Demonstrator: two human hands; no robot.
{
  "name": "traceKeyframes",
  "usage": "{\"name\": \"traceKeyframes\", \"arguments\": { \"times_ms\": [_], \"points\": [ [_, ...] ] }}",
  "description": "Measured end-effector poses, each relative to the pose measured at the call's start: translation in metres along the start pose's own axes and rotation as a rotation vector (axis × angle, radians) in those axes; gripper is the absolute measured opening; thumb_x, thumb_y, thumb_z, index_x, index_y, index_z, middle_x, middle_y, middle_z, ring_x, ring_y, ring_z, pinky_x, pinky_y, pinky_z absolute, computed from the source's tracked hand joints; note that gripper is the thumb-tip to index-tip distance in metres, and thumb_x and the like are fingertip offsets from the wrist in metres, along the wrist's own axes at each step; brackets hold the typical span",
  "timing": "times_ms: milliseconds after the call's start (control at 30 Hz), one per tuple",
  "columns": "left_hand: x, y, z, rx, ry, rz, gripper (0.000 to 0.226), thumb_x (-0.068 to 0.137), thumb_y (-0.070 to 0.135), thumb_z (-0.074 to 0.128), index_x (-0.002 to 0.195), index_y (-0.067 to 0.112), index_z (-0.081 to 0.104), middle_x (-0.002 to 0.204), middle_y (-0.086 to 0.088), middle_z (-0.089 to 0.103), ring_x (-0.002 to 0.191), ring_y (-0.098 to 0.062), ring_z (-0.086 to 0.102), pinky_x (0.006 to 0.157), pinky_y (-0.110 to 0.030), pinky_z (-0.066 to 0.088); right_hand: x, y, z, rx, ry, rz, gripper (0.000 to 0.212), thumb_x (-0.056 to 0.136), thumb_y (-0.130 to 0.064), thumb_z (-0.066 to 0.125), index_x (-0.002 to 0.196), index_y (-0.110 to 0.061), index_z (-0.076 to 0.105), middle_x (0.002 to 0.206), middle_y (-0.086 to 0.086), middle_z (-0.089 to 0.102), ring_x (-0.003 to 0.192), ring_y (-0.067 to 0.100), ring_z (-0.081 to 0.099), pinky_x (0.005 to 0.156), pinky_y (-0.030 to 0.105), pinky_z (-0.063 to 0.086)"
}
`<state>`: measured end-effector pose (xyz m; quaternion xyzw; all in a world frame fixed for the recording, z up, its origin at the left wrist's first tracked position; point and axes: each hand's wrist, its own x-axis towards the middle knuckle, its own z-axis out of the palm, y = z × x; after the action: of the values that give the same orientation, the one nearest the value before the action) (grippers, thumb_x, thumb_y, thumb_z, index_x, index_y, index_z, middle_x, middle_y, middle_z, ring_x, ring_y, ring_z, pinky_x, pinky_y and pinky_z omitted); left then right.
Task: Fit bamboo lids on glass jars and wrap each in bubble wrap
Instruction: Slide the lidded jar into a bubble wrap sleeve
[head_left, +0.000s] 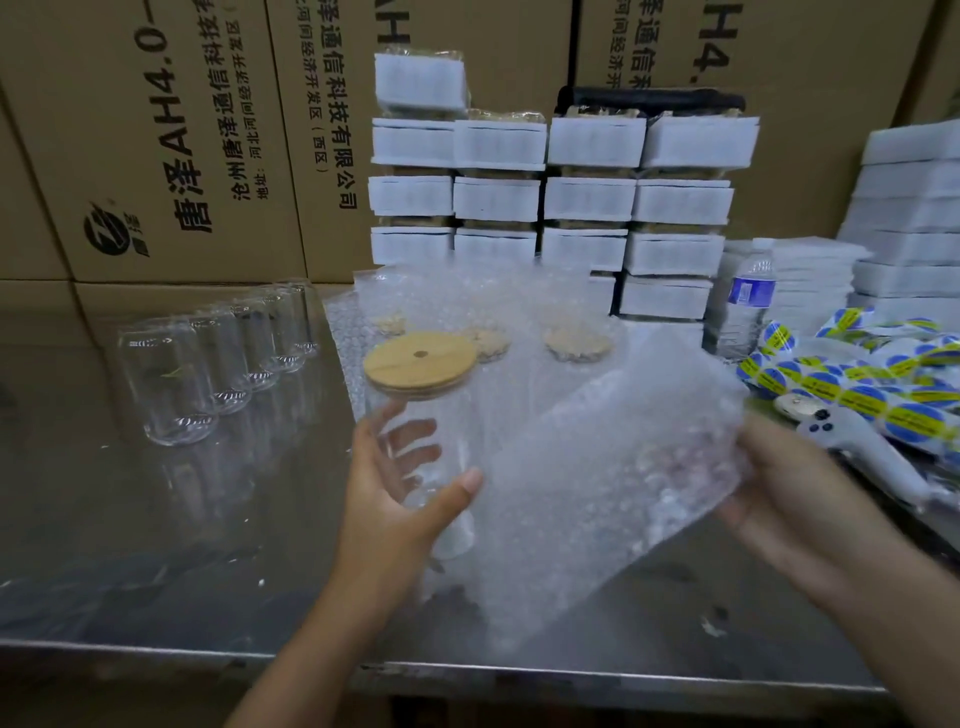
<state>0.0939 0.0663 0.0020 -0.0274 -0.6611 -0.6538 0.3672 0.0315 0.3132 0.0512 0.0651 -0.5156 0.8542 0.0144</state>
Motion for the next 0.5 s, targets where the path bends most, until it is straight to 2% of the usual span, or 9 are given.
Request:
{"name": "traceKeyframes", "arguments": {
  "times_ms": [33,100,133,167,233,300,367,500],
  "points": [
    [0.003,0.005,-0.004,-0.004,0.011,0.01,0.077,0.047,0.046,0.078,0.116,0.039,0.045,0.118,0.002,0.061,0.103,-0.013,0.064,0.08,-0.025,0.051,-0.014,0.009,0.016,-0.14,-0.211,0.087,0.024,0.094,-0.001,0.042,0.101,0.008,0.063,0.097,0.024,0.067,0.081,0.024,0.067,0.073,0.033,0.058],
    [0.007,0.015,-0.01,0.004,0.027,0.03,0.076,0.049,0.047,0.077,0.117,0.039,0.044,0.119,0.0,0.061,0.104,-0.014,0.064,0.08,-0.028,0.054,-0.014,0.031,0.011,-0.285,-0.141,0.214,0.024,0.095,0.003,0.041,0.081,0.006,0.061,0.072,0.015,0.068,0.064,0.018,0.066,0.063,0.03,0.056],
    [0.009,0.019,-0.013,0.008,0.034,0.035,0.076,0.049,0.047,0.076,0.117,0.039,0.044,0.119,0.001,0.06,0.103,-0.013,0.064,0.078,-0.027,0.055,-0.013,0.04,0.009,-0.271,-0.146,0.241,0.031,0.094,0.004,0.042,0.066,0.001,0.054,0.058,0.011,0.061,0.054,0.016,0.062,0.058,0.028,0.054],
    [0.01,0.023,-0.014,0.012,0.036,0.037,0.076,0.049,0.048,0.075,0.118,0.04,0.044,0.119,0.002,0.06,0.103,-0.012,0.064,0.077,-0.026,0.055,-0.01,0.047,0.007,-0.319,-0.105,0.244,0.035,0.092,0.006,0.043,0.059,-0.005,0.046,0.054,0.011,0.054,0.052,0.018,0.058,0.058,0.029,0.051],
    [0.012,0.029,-0.014,0.025,0.025,0.032,0.077,0.05,0.05,0.074,0.119,0.04,0.043,0.12,0.004,0.06,0.103,-0.009,0.064,0.077,-0.025,0.053,-0.009,0.06,0.01,-0.525,-0.072,0.183,0.033,0.087,0.006,0.047,0.058,-0.01,0.043,0.058,0.012,0.047,0.059,0.022,0.049,0.065,0.034,0.044],
    [0.011,0.031,-0.011,0.02,0.007,0.027,0.078,0.049,0.049,0.074,0.12,0.04,0.042,0.12,0.005,0.06,0.104,-0.009,0.064,0.078,-0.025,0.053,-0.013,0.069,0.012,-0.698,-0.083,0.097,0.03,0.082,0.006,0.052,0.06,-0.012,0.043,0.053,0.007,0.044,0.054,0.018,0.044,0.06,0.03,0.038],
    [0.009,0.032,-0.005,0.015,-0.017,0.017,0.078,0.049,0.049,0.075,0.12,0.041,0.042,0.12,0.005,0.06,0.106,-0.01,0.063,0.083,-0.03,0.052,-0.01,0.07,0.013,-0.826,-0.093,0.023,0.027,0.081,0.004,0.057,0.065,-0.012,0.043,0.055,0.004,0.046,0.052,0.015,0.043,0.054,0.029,0.035],
    [0.003,0.03,0.009,0.054,-0.075,0.014,0.077,0.05,0.051,0.075,0.12,0.043,0.043,0.119,0.007,0.06,0.104,-0.009,0.063,0.09,-0.034,0.05,-0.005,0.069,0.007,-1.111,-0.129,-0.085,0.027,0.079,-0.011,0.068,0.081,-0.023,0.044,0.072,-0.001,0.051,0.062,0.013,0.047,0.057,0.027,0.035]
  ]
}}
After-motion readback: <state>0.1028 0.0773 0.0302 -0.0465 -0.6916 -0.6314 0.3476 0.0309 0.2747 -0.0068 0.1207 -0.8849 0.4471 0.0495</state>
